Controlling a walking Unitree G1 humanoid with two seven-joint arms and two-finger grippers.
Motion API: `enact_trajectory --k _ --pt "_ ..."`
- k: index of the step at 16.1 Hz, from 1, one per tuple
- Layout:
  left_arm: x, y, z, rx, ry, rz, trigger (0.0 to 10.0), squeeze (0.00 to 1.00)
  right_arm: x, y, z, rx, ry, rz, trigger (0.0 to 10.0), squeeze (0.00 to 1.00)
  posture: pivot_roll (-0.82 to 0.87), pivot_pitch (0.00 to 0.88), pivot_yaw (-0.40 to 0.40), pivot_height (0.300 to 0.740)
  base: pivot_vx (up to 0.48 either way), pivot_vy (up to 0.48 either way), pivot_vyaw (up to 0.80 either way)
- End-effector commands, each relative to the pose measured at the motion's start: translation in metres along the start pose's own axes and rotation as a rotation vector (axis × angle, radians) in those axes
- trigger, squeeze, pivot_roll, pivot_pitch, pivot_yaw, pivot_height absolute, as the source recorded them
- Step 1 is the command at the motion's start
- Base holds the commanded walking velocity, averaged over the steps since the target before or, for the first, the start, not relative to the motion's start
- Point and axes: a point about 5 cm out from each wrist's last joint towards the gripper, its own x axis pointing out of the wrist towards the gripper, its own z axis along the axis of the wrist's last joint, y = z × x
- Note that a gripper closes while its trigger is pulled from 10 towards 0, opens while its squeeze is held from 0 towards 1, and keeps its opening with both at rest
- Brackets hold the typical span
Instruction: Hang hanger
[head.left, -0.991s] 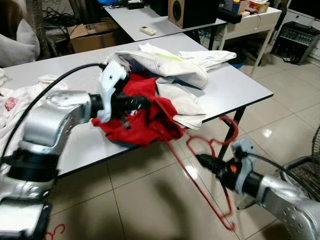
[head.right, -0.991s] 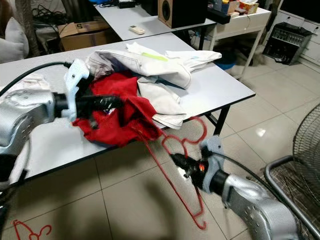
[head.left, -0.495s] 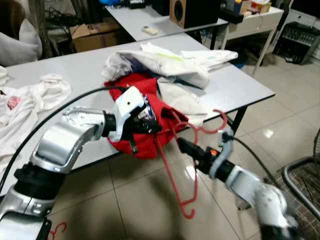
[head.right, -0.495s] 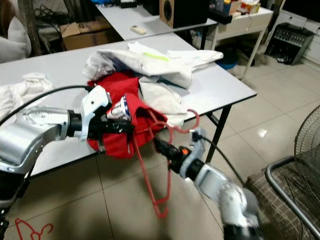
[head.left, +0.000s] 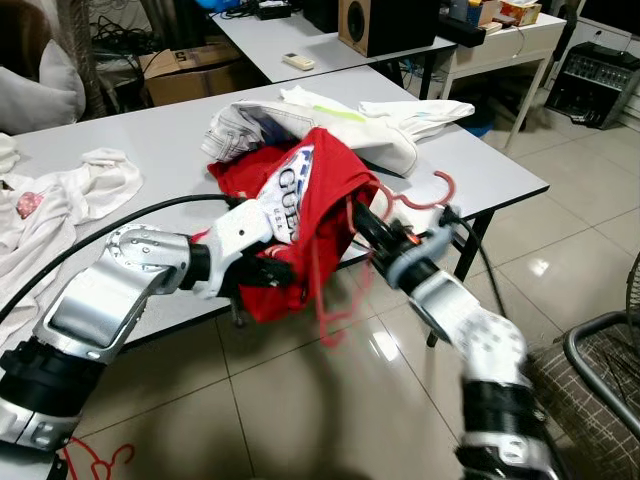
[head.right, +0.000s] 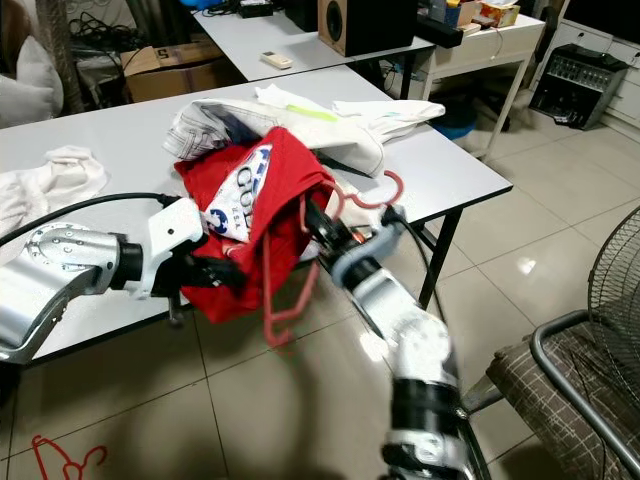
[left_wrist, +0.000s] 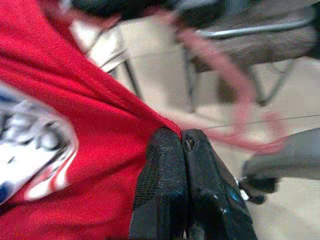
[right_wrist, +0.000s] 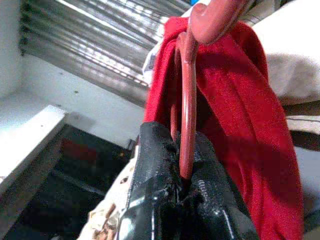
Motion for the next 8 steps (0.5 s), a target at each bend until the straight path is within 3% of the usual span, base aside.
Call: enact_trajectory --k 1,5,8 --pt "-0.001 -0.009 0.004 0.006 -0.022 -0.087 0.0 0.0 0.007 0.003 0.007 -0.021 -0.064 -0.03 10.0 0.0 -0.08 0.0 0.074 0.74 0.0 0.0 0.0" --pt "0.001 -0.025 0.005 -0.004 -0.005 -0.242 0.0 0.0 0.022 0.007 0.01 0.064 -0.154 -0.071 10.0 0.0 -0.08 0.0 0.083 0.74 0.0 0.0 0.0" --pt "0.004 -0.031 0.004 -0.002 0.006 -0.279 0.0 0.0 0.031 0.013 0.01 0.164 -0.195 -0.052 10.0 0.0 -0.07 0.0 0.082 0.74 0.0 0.0 0.0"
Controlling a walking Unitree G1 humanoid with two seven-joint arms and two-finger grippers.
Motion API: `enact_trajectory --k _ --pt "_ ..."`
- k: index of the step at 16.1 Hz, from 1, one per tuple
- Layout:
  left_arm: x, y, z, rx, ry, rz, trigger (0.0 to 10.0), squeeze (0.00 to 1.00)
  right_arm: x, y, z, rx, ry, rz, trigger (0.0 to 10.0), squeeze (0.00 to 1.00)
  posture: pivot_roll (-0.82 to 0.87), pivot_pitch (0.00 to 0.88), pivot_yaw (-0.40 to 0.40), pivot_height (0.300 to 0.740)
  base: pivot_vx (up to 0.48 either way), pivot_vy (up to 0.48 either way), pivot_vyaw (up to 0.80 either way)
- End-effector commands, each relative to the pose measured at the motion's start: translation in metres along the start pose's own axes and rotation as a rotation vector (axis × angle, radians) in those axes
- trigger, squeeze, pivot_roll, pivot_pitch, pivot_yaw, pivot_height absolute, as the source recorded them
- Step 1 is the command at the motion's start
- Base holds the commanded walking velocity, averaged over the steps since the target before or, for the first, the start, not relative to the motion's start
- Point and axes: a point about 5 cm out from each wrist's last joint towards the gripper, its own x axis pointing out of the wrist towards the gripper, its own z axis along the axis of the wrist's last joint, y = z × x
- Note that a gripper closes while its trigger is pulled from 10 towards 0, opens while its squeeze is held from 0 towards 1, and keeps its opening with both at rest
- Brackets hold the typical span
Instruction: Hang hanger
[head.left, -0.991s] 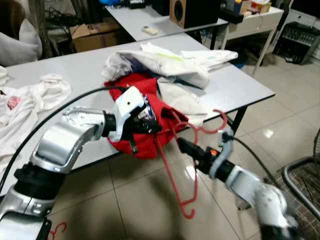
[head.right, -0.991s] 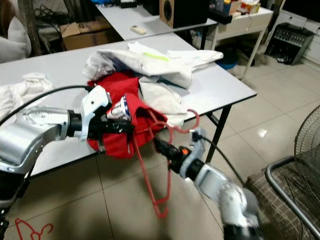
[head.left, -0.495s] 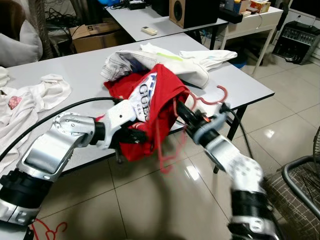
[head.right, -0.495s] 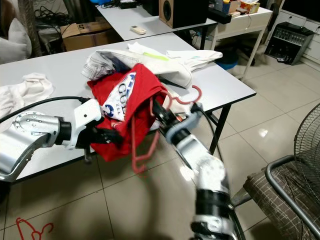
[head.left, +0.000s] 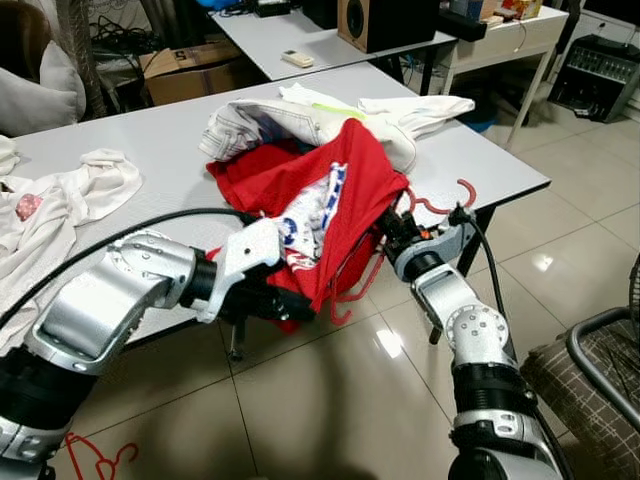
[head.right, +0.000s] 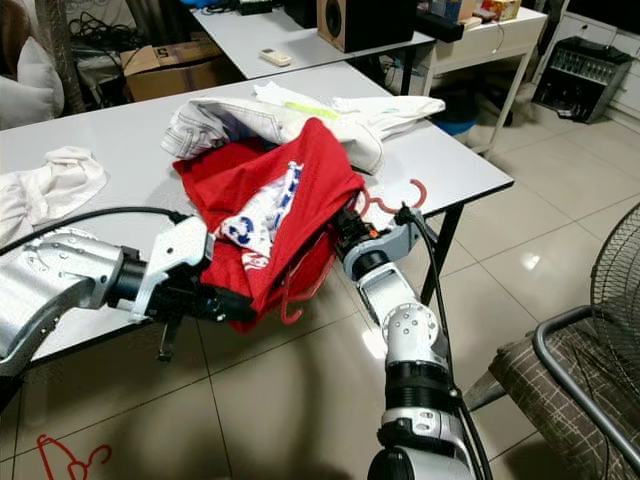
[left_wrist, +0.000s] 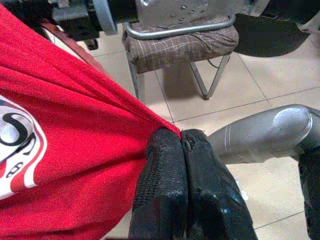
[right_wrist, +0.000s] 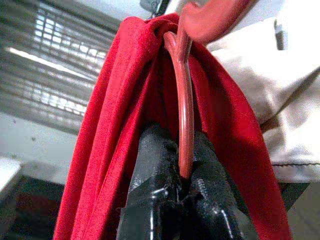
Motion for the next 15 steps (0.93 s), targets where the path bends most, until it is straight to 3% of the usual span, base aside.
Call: enact_trajectory --k 1,3,5,7,10,11,13,15 --pt "0.008 -0.007 -0.001 0.006 0.005 -0.055 0.0 0.0 0.019 0.045 -0.011 0.118 -0.03 0.125 10.0 0.0 -0.07 0.0 0.082 0.74 0.0 0.0 0.0" --pt "0.011 -0.005 -0.001 0.01 0.001 -0.036 0.0 0.0 0.021 0.049 -0.013 0.18 -0.022 0.143 10.0 0.0 -0.07 0.0 0.08 0.74 0.0 0.0 0.0" --pt "0.013 0.005 -0.009 0.046 0.058 0.05 0.0 0.0 0.021 0.055 -0.013 0.255 -0.002 0.193 10.0 0.0 -0.07 0.0 0.073 0.74 0.0 0.0 0.0" --pt "0.011 0.007 -0.009 0.041 0.054 0.056 0.0 0.0 0.021 0.058 -0.013 0.235 0.01 0.216 10.0 0.0 -0.06 0.0 0.072 0.74 0.0 0.0 0.0" --pt "0.011 0.0 -0.002 0.039 -0.001 -0.001 0.0 0.0 0.025 0.059 -0.015 0.202 0.018 0.206 10.0 0.0 -0.06 0.0 0.071 0.74 0.0 0.0 0.0" --pt "0.012 -0.004 0.011 0.017 -0.094 -0.04 0.0 0.0 0.028 0.059 -0.018 0.13 0.03 0.193 10.0 0.0 -0.06 0.0 0.072 0.74 0.0 0.0 0.0" --pt "0.014 -0.011 0.028 -0.001 -0.19 -0.112 0.0 0.0 0.032 0.058 -0.022 0.071 0.032 0.169 10.0 0.0 -0.05 0.0 0.07 0.74 0.0 0.0 0.0" --pt "0.016 -0.023 0.036 -0.03 -0.22 -0.224 0.0 0.0 0.037 0.059 -0.023 0.116 0.017 0.154 10.0 0.0 -0.05 0.0 0.067 0.74 0.0 0.0 0.0"
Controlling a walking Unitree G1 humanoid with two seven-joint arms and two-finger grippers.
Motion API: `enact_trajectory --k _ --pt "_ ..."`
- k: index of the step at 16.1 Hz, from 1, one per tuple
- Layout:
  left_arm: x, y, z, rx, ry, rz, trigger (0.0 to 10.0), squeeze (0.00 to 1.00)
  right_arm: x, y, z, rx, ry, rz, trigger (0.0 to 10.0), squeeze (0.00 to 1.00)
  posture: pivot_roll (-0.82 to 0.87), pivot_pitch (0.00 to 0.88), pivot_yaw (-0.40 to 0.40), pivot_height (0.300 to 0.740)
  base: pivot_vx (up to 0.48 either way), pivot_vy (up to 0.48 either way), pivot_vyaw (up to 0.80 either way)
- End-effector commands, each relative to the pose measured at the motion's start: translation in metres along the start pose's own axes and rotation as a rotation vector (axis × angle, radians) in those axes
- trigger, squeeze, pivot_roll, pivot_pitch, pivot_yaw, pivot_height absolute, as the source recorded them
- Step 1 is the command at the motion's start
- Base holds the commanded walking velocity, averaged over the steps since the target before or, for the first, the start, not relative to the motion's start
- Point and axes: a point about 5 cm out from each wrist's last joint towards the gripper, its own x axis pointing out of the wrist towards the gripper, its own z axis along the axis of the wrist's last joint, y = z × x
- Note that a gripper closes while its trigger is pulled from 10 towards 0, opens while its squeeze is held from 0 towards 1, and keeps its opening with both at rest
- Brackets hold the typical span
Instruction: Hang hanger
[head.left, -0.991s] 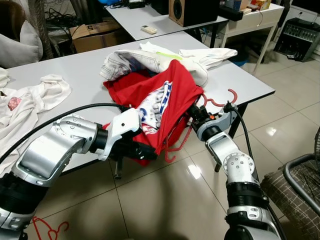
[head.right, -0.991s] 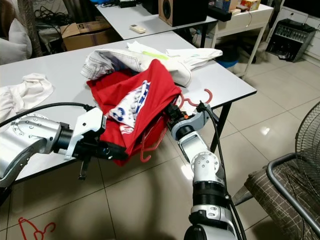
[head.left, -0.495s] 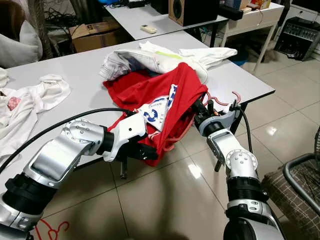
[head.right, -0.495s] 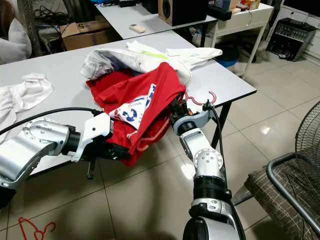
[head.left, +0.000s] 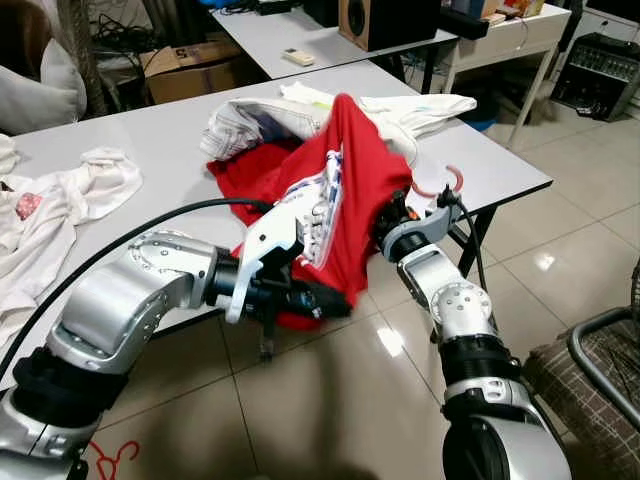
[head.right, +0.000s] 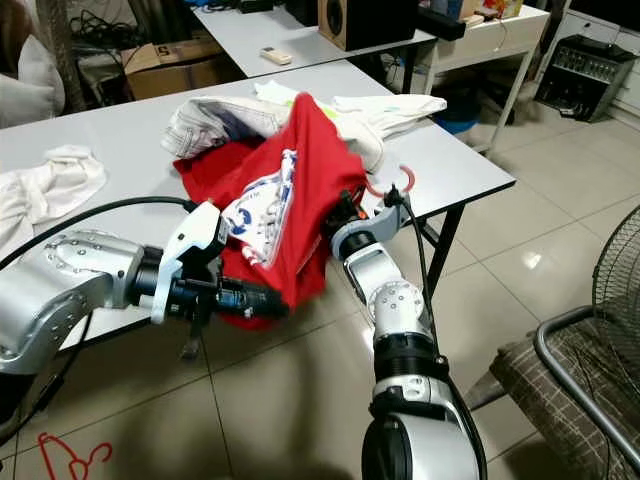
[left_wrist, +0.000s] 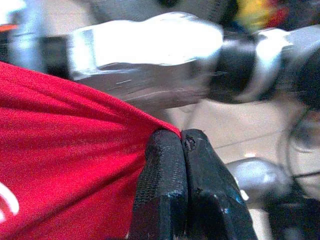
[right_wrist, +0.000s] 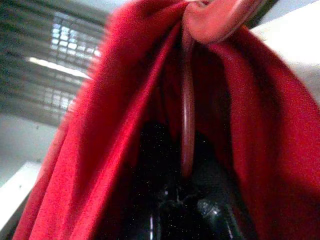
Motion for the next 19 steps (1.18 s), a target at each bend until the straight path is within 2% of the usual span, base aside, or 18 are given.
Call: enact_trajectory --k 1,2,3,5,6,8,9,11,12,14,15,16,17,18,19 --pt "0.007 -0.011 0.007 0.021 -0.016 -0.102 0.0 0.0 0.017 0.041 -0.02 0.089 0.005 0.108 10.0 0.0 -0.05 0.0 0.067 0.74 0.0 0.0 0.0" --pt "0.008 -0.006 0.011 0.027 -0.049 -0.056 0.0 0.0 0.017 0.043 -0.02 0.096 0.015 0.122 10.0 0.0 -0.05 0.0 0.067 0.74 0.0 0.0 0.0" --pt "0.006 0.007 0.02 0.053 -0.104 0.06 0.0 0.0 0.014 0.045 -0.027 0.02 0.083 0.142 10.0 0.0 -0.05 0.0 0.064 0.74 0.0 0.0 0.0" --pt "-0.001 0.022 0.039 0.08 -0.19 0.183 0.0 0.0 0.006 0.045 -0.038 -0.086 0.175 0.18 10.0 0.0 -0.05 0.0 0.059 0.74 0.0 0.0 0.0" --pt "-0.012 0.03 0.061 0.13 -0.272 0.254 0.0 0.0 -0.003 0.042 -0.036 -0.066 0.202 0.195 10.0 0.0 -0.05 0.0 0.057 0.74 0.0 0.0 0.0" --pt "-0.029 0.039 0.084 0.192 -0.331 0.355 0.0 0.0 -0.014 0.042 -0.025 -0.075 0.19 0.206 10.0 0.0 -0.05 0.0 0.059 0.74 0.0 0.0 0.0" --pt "-0.038 0.045 0.09 0.211 -0.321 0.415 0.0 0.0 -0.021 0.042 -0.018 -0.102 0.182 0.204 10.0 0.0 -0.05 0.0 0.063 0.74 0.0 0.0 0.0" --pt "-0.064 0.055 0.099 0.26 -0.288 0.526 0.0 0.0 -0.035 0.04 -0.008 -0.247 0.187 0.156 10.0 0.0 -0.06 0.0 0.07 0.74 0.0 0.0 0.0" --pt "-0.068 0.057 0.1 0.263 -0.288 0.543 0.0 0.0 -0.039 0.041 -0.007 -0.25 0.194 0.156 10.0 0.0 -0.06 0.0 0.068 0.74 0.0 0.0 0.0" --pt "-0.088 0.063 0.109 0.283 -0.284 0.642 0.0 0.0 -0.049 0.044 -0.006 -0.275 0.212 0.157 10.0 0.0 -0.07 0.0 0.066 0.74 0.0 0.0 0.0" --pt "-0.089 0.063 0.111 0.275 -0.295 0.645 0.0 0.0 -0.052 0.045 -0.007 -0.274 0.226 0.167 10.0 0.0 -0.07 0.0 0.066 0.74 0.0 0.0 0.0" --pt "-0.066 0.046 0.104 0.259 -0.224 0.474 0.4 0.0 -0.057 0.049 -0.008 -0.245 0.222 0.195 10.0 0.0 -0.06 0.0 0.059 0.74 0.0 0.0 0.0" --pt "-0.057 0.04 0.095 0.241 -0.177 0.418 3.6 0.0 -0.057 0.051 -0.006 -0.239 0.213 0.203 10.0 0.0 -0.06 0.0 0.057 0.74 0.0 0.0 0.0" --pt "-0.05 0.037 0.083 0.208 -0.112 0.393 10.0 0.0 -0.058 0.052 -0.004 -0.236 0.199 0.208 10.0 0.0 -0.07 0.0 0.055 0.74 0.0 0.0 0.0" --pt "-0.048 0.038 0.073 0.168 -0.065 0.413 10.0 0.0 -0.058 0.054 -0.001 -0.237 0.177 0.21 10.0 0.0 -0.07 0.0 0.05 0.74 0.0 0.0 0.0"
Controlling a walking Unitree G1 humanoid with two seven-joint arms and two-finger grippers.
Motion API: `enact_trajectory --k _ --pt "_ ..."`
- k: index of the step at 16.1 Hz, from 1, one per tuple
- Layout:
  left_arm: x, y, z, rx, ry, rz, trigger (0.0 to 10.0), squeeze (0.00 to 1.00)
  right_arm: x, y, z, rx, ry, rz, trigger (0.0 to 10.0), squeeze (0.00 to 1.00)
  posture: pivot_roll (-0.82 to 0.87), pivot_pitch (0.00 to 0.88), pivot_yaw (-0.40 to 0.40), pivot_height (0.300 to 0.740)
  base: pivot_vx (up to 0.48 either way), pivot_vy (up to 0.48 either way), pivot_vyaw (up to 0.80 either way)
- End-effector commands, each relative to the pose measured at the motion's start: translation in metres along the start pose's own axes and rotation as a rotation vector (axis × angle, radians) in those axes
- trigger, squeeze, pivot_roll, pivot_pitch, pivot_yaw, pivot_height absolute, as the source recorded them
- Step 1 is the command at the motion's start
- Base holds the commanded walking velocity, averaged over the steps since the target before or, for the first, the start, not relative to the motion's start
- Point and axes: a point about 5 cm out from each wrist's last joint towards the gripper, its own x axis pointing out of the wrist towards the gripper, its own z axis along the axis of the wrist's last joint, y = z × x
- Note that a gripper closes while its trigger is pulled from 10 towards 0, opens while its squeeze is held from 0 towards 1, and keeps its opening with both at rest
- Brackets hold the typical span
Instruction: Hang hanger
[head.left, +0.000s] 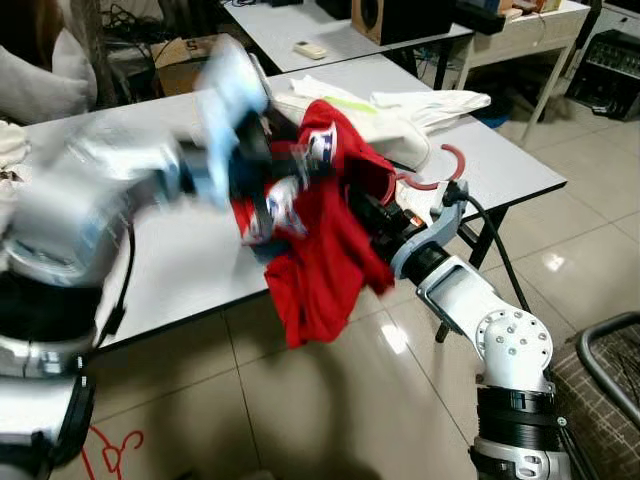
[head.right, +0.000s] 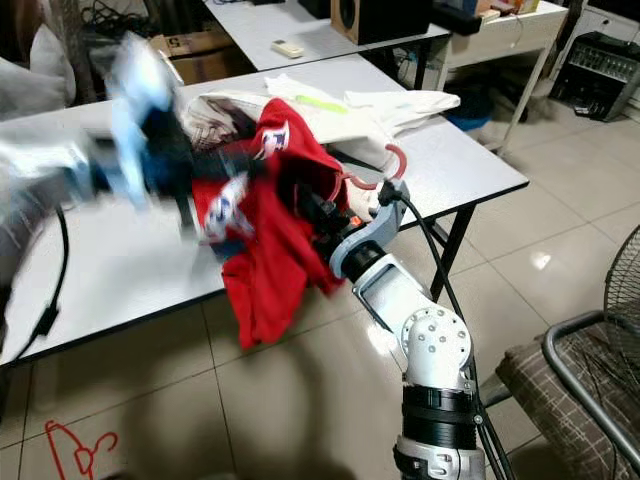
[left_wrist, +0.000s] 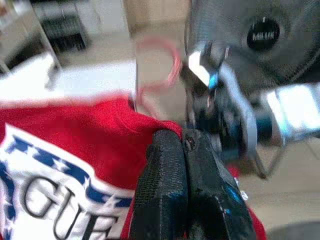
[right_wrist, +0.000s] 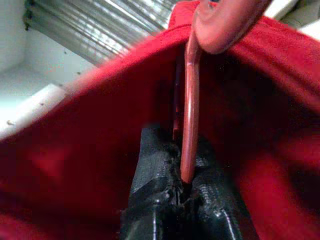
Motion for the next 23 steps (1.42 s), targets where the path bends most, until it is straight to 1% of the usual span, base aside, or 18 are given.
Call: enact_trajectory --k 1,2,3,5,7,8,9,10,11,13,15,16,18,19,20,21,22,23 --pt "-0.008 0.007 -0.002 -0.002 0.049 0.067 10.0 0.63 -0.002 0.006 0.007 -0.013 -0.04 0.006 10.0 0.0 -0.06 0.0 0.046 0.74 0.0 0.0 0.0" --pt "-0.015 0.01 -0.005 -0.019 0.068 0.093 10.0 1.0 -0.005 0.004 0.009 -0.004 -0.05 -0.011 10.0 0.0 -0.06 0.0 0.043 0.74 0.0 0.0 0.0" --pt "-0.021 0.007 -0.006 -0.039 0.082 0.07 10.0 1.0 -0.007 0.0 0.01 0.004 -0.054 -0.034 10.0 0.0 -0.06 0.0 0.033 0.74 0.0 0.0 0.0" --pt "-0.031 0.001 -0.011 -0.066 0.115 0.044 10.0 1.0 -0.009 -0.002 0.011 -0.013 -0.044 -0.043 10.0 0.0 -0.07 0.0 0.028 0.74 0.0 0.0 0.0" --pt "-0.05 -0.001 -0.023 -0.108 0.165 0.064 10.0 1.0 -0.012 -0.002 0.012 -0.068 -0.037 -0.032 10.0 0.0 -0.07 0.0 0.028 0.74 0.0 0.0 0.0" --pt "-0.06 0.0 -0.026 -0.128 0.14 0.113 10.0 1.0 -0.015 0.003 0.014 -0.123 -0.025 0.003 10.0 0.0 -0.07 0.0 0.017 0.74 0.0 0.0 0.0" --pt "-0.067 0.002 -0.031 -0.167 0.094 0.193 10.0 1.0 -0.018 0.009 0.015 -0.172 -0.009 0.046 10.0 0.0 -0.07 0.0 0.017 0.74 0.0 0.0 0.8" --pt "-0.07 0.004 -0.045 -0.224 0.064 0.292 10.0 1.0 -0.022 0.014 0.015 -0.203 0.013 0.09 10.0 0.0 -0.06 0.0 0.006 0.74 0.0 0.0 0.8" --pt "-0.07 0.0 -0.059 -0.266 0.062 0.36 10.0 1.0 -0.026 0.018 0.014 -0.216 0.041 0.122 10.0 0.0 -0.05 0.0 -0.002 0.74 0.0 0.0 0.8" --pt "-0.059 -0.024 -0.089 -0.36 0.084 0.403 10.0 1.0 -0.039 0.021 0.01 -0.239 0.11 0.141 10.0 0.0 -0.05 0.0 -0.018 0.74 0.0 0.0 0.8" --pt "-0.052 -0.037 -0.097 -0.389 0.081 0.421 10.0 1.0 -0.046 0.022 0.009 -0.252 0.134 0.137 10.0 0.0 -0.05 0.0 -0.02 0.74 0.0 0.0 0.8" --pt "-0.049 -0.044 -0.099 -0.393 0.064 0.452 10.0 1.0 -0.054 0.02 0.006 -0.254 0.175 0.123 10.0 0.0 -0.04 0.0 -0.043 0.74 0.0 0.0 0.8" --pt "-0.046 -0.047 -0.099 -0.384 0.039 0.499 10.0 1.0 -0.059 0.019 0.005 -0.262 0.204 0.114 10.0 0.0 -0.05 0.0 -0.047 0.74 0.0 0.0 0.8" --pt "-0.037 -0.053 -0.099 -0.367 -0.001 0.548 10.0 1.0 -0.064 0.019 0.004 -0.271 0.229 0.099 10.0 0.0 -0.06 0.0 -0.048 0.74 0.0 0.0 0.8" --pt "-0.034 -0.056 -0.1 -0.36 -0.003 0.542 10.0 0.97 -0.065 0.019 0.004 -0.273 0.232 0.096 10.0 0.0 -0.06 0.0 -0.048 0.74 0.0 0.0 0.8" --pt "-0.032 -0.058 -0.1 -0.356 -0.004 0.537 10.0 0.97 -0.066 0.019 0.004 -0.273 0.234 0.094 10.0 0.0 -0.06 0.0 -0.048 0.74 0.0 0.0 0.8" --pt "-0.029 -0.06 -0.099 -0.352 -0.007 0.526 10.0 0.8 -0.068 0.019 0.004 -0.278 0.238 0.089 10.0 0.0 -0.07 0.0 -0.048 0.74 0.0 0.0 0.8" --pt "-0.026 -0.062 -0.098 -0.343 -0.01 0.52 10.0 0.55 -0.07 0.018 0.005 -0.285 0.242 0.081 10.0 0.0 -0.07 0.0 -0.046 0.74 0.0 0.0 0.8"
